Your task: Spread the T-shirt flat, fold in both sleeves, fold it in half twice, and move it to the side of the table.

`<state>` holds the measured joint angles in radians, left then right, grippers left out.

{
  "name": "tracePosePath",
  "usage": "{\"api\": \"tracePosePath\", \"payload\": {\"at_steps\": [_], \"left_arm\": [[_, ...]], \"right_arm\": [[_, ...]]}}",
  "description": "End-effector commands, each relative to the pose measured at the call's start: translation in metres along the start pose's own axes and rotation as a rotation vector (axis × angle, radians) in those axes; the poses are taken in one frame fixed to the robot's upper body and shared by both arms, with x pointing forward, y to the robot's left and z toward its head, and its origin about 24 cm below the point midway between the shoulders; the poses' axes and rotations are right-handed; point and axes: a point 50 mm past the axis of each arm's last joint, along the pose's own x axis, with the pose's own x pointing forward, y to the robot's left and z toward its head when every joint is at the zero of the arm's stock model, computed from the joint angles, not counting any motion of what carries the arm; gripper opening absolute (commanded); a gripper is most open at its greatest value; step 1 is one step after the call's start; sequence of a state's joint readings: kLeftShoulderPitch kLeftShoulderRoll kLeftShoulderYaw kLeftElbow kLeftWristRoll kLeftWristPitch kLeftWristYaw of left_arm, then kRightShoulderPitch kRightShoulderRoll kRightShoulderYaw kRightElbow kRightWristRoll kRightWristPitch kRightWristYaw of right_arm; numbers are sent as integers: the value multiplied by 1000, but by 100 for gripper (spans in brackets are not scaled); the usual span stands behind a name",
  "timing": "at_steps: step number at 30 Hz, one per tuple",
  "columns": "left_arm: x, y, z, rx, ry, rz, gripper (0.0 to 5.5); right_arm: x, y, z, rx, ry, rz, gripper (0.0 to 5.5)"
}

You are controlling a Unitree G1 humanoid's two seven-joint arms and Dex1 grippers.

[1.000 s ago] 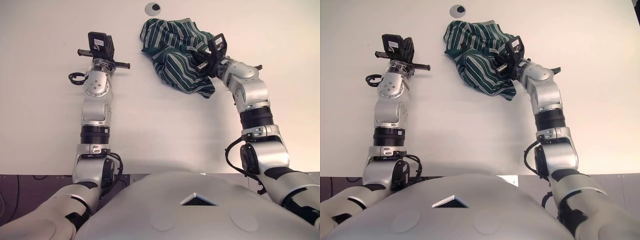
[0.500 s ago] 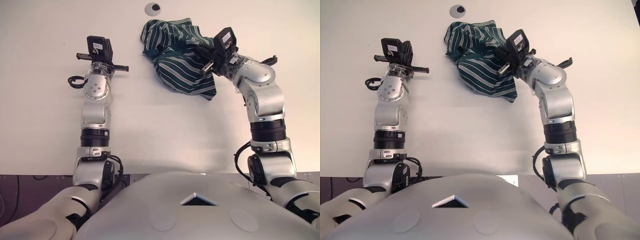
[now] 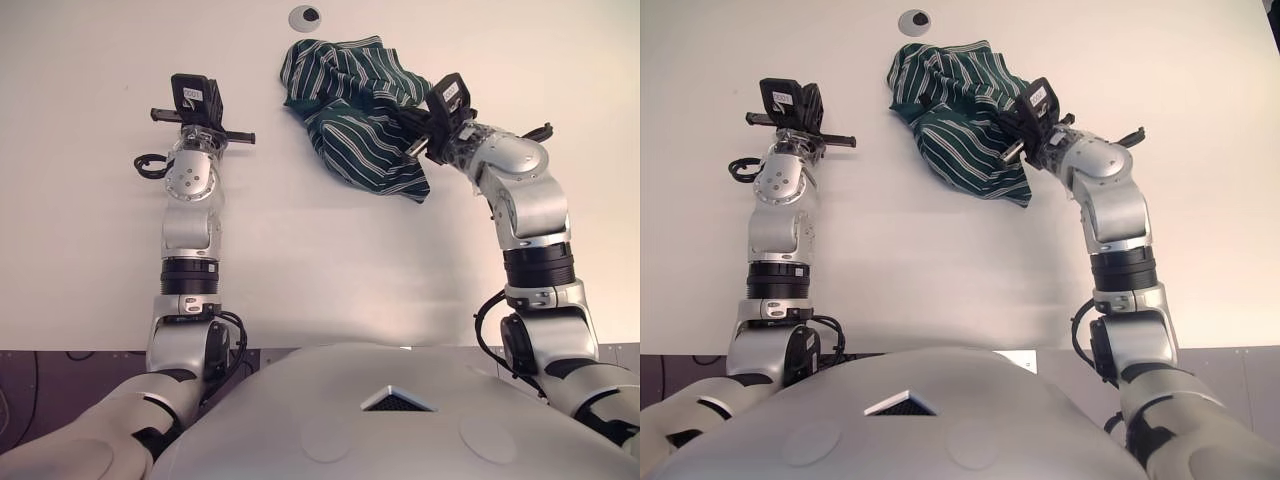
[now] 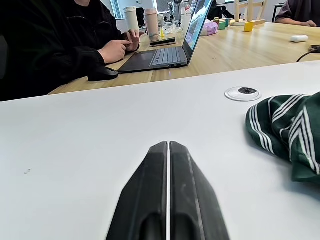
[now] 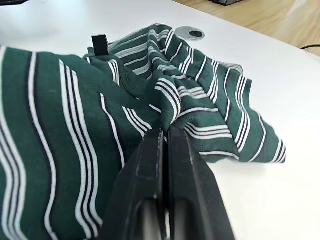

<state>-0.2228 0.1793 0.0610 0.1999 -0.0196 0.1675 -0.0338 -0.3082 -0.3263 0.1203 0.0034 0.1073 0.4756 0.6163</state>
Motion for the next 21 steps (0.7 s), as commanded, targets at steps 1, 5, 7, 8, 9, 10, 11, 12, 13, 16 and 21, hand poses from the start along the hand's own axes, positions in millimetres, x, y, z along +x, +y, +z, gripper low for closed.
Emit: {"api": "tracePosePath", "payload": {"at_steps": [1,5,7,8,9,10,11,12,13,16,21], "left_arm": [[-4,-1,5,48,-49,-68,0],[0,6,17,93,-114,-115,0],[1,5,22,125,-137,-159,0],[1,4,24,137,-147,-179,0],[0,1,25,148,-157,-209,0],[-2,-2,27,157,-168,-245,0],[-5,-6,28,164,-177,-287,0],[-7,-10,28,170,-183,-319,0],[-10,-14,29,181,-187,-364,0],[-16,-22,28,211,-191,-452,46],[-16,-21,34,205,-200,-516,108]], "right_arm": [[-14,3,59,-82,-202,98,1],[-35,2,113,-224,-329,201,1],[-43,1,131,-271,-362,233,1],[-46,0,137,-289,-372,240,1],[-47,-3,144,-305,-386,236,1],[-48,-6,150,-317,-399,228,1],[-49,-9,156,-329,-410,219,1],[-49,-10,159,-339,-417,214,1],[-51,-12,163,-350,-424,215,1],[-56,-12,169,-388,-432,239,0],[-67,-13,169,-453,-391,340,0]]}}
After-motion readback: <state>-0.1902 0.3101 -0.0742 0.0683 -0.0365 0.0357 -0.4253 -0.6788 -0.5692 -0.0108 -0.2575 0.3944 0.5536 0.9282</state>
